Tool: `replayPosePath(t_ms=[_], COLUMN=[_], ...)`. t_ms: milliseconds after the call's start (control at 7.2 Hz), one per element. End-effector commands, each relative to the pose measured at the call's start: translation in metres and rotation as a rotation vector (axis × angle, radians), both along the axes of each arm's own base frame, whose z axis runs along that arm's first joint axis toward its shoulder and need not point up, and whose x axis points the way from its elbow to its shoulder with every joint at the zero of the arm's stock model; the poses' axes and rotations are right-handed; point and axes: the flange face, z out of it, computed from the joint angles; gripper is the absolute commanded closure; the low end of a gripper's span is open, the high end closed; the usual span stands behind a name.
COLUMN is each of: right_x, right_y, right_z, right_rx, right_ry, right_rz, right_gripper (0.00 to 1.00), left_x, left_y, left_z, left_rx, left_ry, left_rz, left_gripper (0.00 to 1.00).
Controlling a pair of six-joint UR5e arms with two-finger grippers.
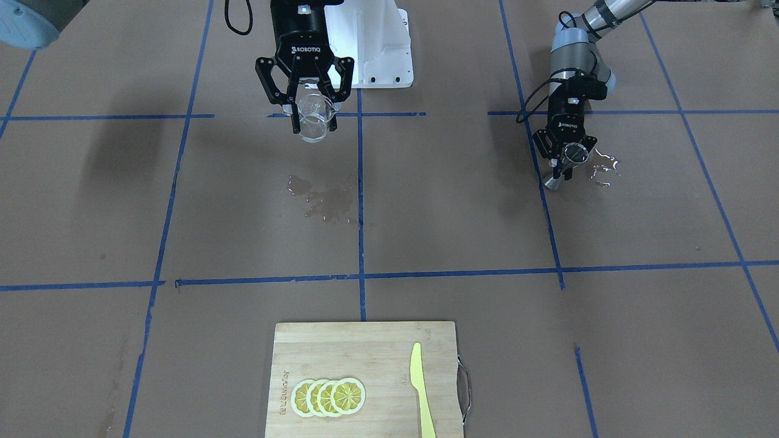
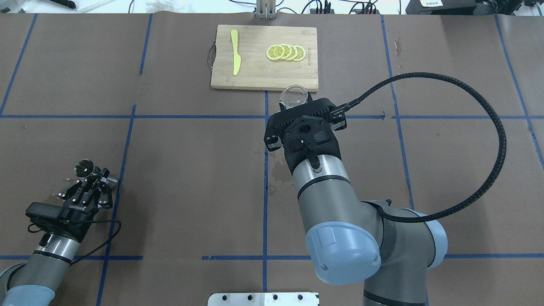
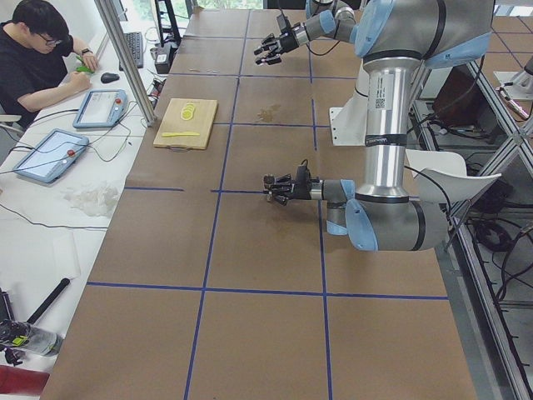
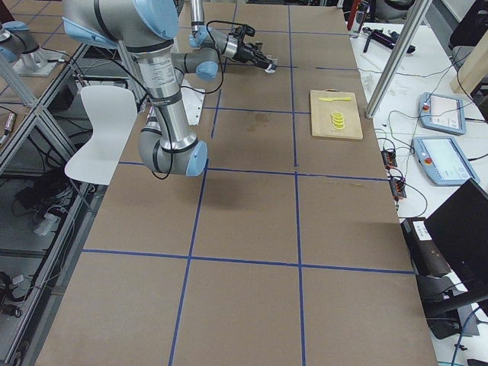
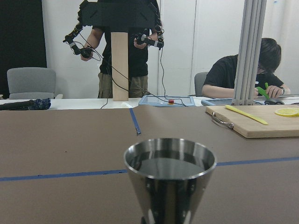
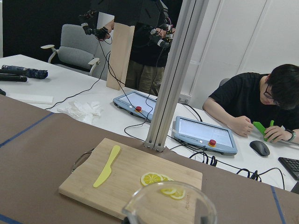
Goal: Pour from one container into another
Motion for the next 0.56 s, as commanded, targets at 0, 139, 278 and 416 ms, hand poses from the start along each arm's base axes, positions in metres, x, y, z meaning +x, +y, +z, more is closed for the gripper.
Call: replayPosePath(t_ms=[0,139,278,416], right_x=[0.0000,-0.0001,-0.0001,0.0000], right_y=[0.0000,0.0000,0.0000,0.0000], right_z=[0.0000,0.0008,0.0008,0.0000], right_rx=[0.000,0.000,0.000,0.000], right_ry=[0.000,0.002,0.002,0.000], right_rz=[0.000,0.000,0.000,0.000], right_gripper=[1.00,1.00,1.00,1.00], left_x=[0.0003,0.0008,0.0007,0.0015], left_y=[0.0004,0.0010,0.0010,0.0023], left_z=[0.0001,0.0001,0.0001,0.0001], left_rx=[0.000,0.000,0.000,0.000], left_ry=[0.000,0.000,0.000,0.000], left_rz=[0.001,0.004,0.003,0.006], left_gripper=[0.88,0.84,0.83,0.82])
